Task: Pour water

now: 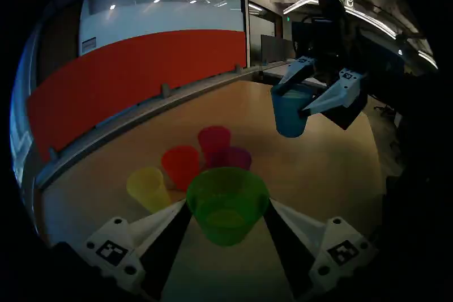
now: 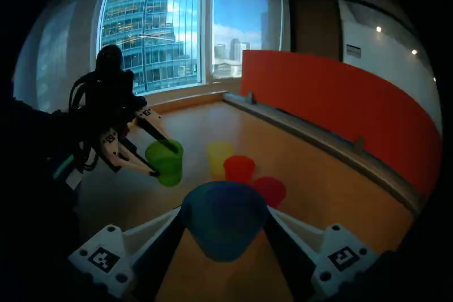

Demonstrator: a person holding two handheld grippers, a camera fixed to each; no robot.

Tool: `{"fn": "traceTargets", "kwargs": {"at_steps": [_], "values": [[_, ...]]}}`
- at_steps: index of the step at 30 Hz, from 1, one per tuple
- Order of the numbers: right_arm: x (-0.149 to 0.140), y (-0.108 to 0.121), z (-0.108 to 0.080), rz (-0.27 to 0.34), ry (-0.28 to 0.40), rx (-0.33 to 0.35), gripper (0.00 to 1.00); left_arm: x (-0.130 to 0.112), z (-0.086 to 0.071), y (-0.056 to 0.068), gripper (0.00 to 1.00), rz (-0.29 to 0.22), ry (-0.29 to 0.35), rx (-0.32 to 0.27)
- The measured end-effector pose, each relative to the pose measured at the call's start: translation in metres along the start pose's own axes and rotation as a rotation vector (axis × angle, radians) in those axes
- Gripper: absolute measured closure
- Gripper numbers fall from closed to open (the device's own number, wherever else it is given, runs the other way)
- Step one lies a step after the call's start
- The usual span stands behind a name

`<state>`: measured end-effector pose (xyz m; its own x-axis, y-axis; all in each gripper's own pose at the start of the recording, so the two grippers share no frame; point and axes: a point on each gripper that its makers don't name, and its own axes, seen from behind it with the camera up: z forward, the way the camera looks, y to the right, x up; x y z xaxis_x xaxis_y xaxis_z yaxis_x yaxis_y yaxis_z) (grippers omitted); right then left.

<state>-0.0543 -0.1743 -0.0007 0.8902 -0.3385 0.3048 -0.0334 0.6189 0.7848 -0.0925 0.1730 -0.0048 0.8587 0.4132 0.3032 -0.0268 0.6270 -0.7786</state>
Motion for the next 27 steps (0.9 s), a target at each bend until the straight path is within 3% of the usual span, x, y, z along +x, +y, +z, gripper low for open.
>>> {"fn": "traceTargets", "kwargs": {"at_steps": [15,27], "values": [[-0.054,-0.004,0.021,0.019,-0.101,0.012,0.07,-0.032,0.014,0.005,0.14,-0.011,-0.084,-0.029],[-0.076,-0.009,0.029,0.039,-0.128,0.01,0.07,-0.058,0.023,0.015,0.14,-0.043,-0.117,-0.052]]}}
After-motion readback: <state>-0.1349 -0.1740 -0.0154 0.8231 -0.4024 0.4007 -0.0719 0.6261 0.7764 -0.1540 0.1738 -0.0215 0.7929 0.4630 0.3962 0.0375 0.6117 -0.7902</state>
